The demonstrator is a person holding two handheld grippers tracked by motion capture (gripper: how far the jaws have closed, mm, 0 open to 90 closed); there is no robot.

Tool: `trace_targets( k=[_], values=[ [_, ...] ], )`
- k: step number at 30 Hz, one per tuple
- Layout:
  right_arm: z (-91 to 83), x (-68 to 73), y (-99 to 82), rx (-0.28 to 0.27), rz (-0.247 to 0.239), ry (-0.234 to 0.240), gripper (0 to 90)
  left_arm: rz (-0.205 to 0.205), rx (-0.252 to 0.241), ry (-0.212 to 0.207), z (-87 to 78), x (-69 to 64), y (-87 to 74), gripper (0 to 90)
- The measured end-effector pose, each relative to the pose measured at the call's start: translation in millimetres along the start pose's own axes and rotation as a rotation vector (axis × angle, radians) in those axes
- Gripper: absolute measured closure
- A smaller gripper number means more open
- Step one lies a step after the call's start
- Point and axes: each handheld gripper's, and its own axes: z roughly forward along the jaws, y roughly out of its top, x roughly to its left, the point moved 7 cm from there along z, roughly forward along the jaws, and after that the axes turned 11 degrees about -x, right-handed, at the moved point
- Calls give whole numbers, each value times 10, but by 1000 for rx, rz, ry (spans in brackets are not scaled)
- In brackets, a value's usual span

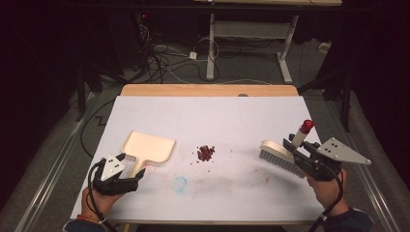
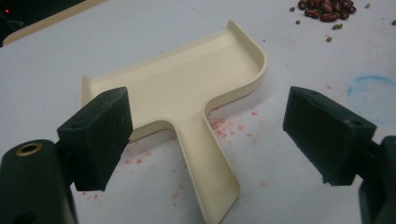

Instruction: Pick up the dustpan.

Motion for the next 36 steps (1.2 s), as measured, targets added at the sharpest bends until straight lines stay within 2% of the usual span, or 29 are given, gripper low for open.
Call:
trace_targets(
  k=[9,13,20,21,22,23,24,26,27,29,32,33,34,35,36],
  values=[
    [-25,16,34,-7,-16,0,703,2,21,8,-56,-21,-19,155],
    [-12,38,59,-9,-20,-1,703,-19,65,19,-94,-10,-85,156],
    [-3,102,83,-12,-31,16,702,-44,70,37,-137,31,-54,156],
    [11,110,79,-9,-31,23,703,-72,92,48,-123,68,-58,157],
    [15,109,76,-10,-31,25,703,-72,92,48,-123,68,-58,156],
    [21,110,74,-8,-31,23,702,-90,108,48,-104,86,-66,157],
    [26,112,70,-5,-31,26,702,-131,148,31,-59,96,-89,157],
    [30,111,66,-2,-33,23,702,-161,195,46,10,92,-120,162],
    [31,109,65,0,-34,22,702,-161,195,46,10,92,-120,164],
    [32,113,66,-1,-31,22,703,-206,240,30,158,62,-165,188],
    [39,124,61,1,-35,25,702,-231,301,18,326,63,-217,266],
    [43,125,57,0,-34,26,702,-237,309,9,369,61,-226,295],
    [43,126,51,4,-34,29,702,-237,309,9,369,61,-226,361],
    [43,126,51,4,-34,29,702,-236,316,2,403,60,-233,361],
    [48,137,42,8,-27,34,702,-230,310,8,427,71,-223,398]
  ],
)
